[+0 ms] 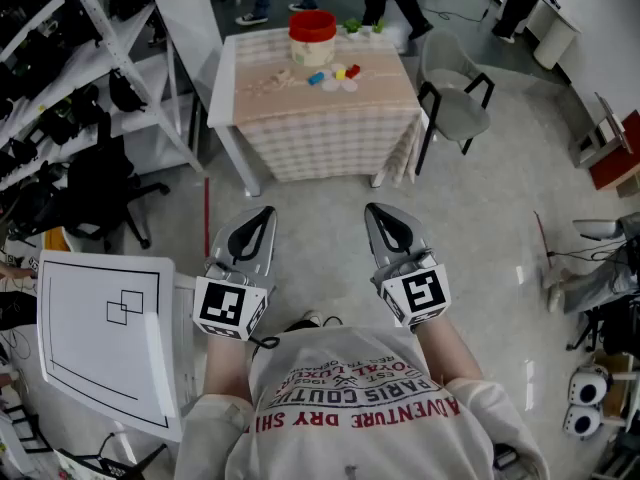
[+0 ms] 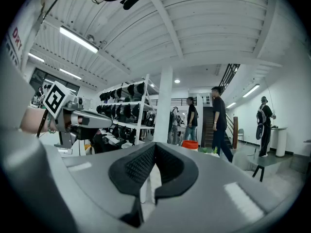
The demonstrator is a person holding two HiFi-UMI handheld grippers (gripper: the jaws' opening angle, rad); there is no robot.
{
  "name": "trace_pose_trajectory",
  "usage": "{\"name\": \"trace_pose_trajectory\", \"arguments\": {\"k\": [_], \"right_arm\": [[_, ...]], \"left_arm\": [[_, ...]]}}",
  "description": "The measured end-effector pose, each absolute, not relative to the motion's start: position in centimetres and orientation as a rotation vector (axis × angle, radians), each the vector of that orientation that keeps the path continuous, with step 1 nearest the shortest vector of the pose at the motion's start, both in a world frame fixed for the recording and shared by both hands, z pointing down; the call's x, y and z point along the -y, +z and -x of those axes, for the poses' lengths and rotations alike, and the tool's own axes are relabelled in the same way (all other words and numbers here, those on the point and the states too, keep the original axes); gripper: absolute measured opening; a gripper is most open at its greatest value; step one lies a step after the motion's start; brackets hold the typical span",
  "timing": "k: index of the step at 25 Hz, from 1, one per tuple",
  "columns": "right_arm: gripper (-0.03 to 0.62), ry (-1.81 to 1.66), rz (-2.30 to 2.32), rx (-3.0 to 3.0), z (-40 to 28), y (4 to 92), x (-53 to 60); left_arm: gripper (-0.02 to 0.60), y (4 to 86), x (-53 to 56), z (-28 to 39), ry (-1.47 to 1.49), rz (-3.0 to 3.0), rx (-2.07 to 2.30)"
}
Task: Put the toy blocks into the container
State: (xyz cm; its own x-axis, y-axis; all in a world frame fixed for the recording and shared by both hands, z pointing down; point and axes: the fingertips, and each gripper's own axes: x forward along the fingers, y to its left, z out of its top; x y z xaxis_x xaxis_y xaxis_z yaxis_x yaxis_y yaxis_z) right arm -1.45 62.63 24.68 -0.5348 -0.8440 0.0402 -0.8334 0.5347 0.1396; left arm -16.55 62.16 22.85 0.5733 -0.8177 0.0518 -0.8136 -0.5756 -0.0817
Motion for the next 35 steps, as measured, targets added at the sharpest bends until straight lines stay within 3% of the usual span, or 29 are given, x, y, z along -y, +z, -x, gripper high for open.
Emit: {"name": "trace_pose_trajectory", "arguments": {"k": [16,17,19,20,35], "right_arm": [[0.002,-0.088,-1.503,2.629,5.3,26.4,-60.5],[0.002,-0.093,-1.511,2.623,5.6,26.4,-60.2],[0.002,-0.106,-1.519,2.612,6.3,26.4,-59.4],[0.002,-0.109,-1.519,2.605,6.7,26.5,-59.0],[0.002,-0.04,-1.436,2.614,7.0,30.0,-47.4]], "left_arm": [[0.008,25.6,-60.0,20.4,-0.067,2.82,-1.406],[0.02,25.7,-59.6,20.6,-0.054,2.824,-1.403],[0.248,26.0,-58.8,21.0,-0.054,2.822,-1.384],[0.318,26.1,-58.3,21.3,-0.059,2.819,-1.379],[0.334,29.6,-48.2,23.6,-0.103,2.808,-1.547]]}}
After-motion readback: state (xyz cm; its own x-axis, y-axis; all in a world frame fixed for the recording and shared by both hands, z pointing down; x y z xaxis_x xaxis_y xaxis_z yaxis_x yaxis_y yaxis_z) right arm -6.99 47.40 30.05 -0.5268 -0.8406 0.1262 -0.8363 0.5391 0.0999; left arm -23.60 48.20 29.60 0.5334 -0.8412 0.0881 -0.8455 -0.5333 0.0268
